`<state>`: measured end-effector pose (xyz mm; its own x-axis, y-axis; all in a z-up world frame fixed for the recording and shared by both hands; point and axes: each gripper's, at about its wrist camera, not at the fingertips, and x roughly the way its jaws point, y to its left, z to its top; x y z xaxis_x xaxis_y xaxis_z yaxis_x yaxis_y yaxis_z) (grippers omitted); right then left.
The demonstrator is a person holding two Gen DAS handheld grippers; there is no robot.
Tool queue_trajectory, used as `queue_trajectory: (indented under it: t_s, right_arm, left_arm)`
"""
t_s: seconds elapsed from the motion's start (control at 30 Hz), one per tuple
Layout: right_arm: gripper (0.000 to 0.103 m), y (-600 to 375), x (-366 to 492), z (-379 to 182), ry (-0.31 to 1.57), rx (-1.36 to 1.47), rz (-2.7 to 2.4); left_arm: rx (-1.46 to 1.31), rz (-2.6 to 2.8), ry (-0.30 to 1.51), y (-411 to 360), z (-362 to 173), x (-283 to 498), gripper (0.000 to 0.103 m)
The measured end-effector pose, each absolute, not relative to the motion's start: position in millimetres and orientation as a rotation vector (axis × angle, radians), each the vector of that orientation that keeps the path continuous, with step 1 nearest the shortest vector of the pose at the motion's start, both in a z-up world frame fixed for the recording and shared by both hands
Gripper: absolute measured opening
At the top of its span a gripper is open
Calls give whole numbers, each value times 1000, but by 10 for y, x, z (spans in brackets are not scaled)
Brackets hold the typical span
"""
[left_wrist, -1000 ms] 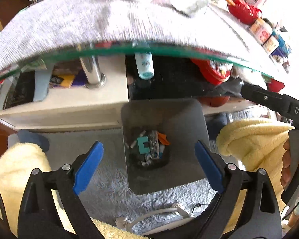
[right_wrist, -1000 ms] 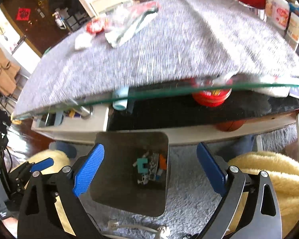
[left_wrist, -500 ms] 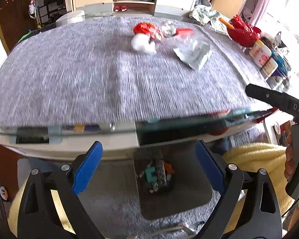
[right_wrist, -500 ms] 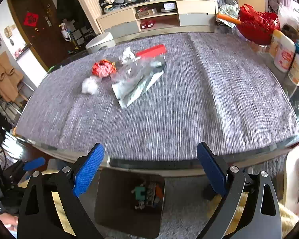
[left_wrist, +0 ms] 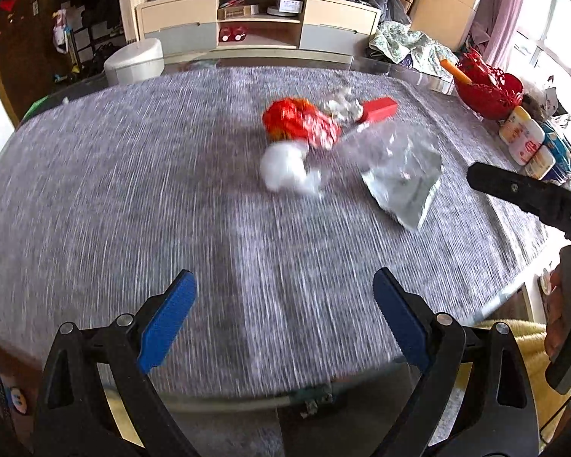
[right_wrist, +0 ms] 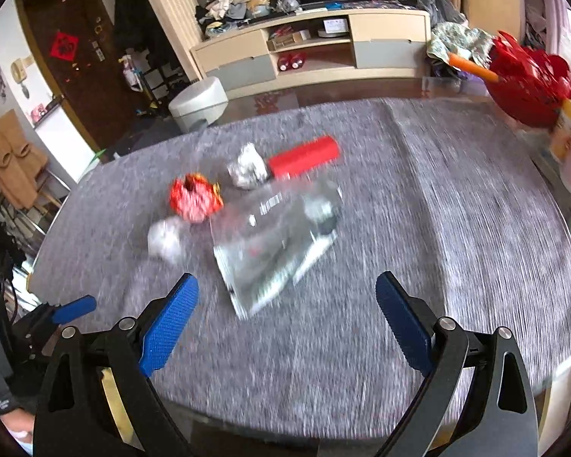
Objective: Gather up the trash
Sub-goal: 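Grasp the clear plastic bag with the left tool while the right tool grasps another clear bag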
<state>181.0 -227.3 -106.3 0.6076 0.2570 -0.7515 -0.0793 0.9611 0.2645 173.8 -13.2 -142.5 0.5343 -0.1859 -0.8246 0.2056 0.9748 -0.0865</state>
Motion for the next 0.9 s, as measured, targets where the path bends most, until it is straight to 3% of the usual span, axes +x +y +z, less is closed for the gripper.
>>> queue_trajectory:
  t_s: [0.27, 0.4, 0.57, 0.67, 0.73, 0.83, 0.9]
  right_arm:
    - [94, -2106, 2256, -992, 871, 173, 210]
    - [84, -2056, 2444, -1029, 882, 192, 249]
    - [81, -2009, 2559, -1191, 919, 169, 238]
    - [76, -1985, 2568, -1308, 946, 154, 242]
    - [64, -1981, 2558, -1361, 952, 146, 245]
    - [43, -1987, 2525, -1397, 955, 140, 245]
    - [36, -1969, 2495, -1388, 952, 121, 250]
  left_arm:
    - [38, -224, 971, -162, -1444, 2174, 89]
    - [12, -231, 978, -161, -1498, 2358, 88]
    - [5, -256, 978, -229, -1532, 2505, 78]
    - [19, -268, 987, -283, -1576, 2582, 65]
    - [16, -283, 1008, -311, -1628, 2632, 47]
    - [14, -291, 1009, -302, -1659, 2638, 36]
    - [15, -302, 1007, -314, -1664, 2634, 29]
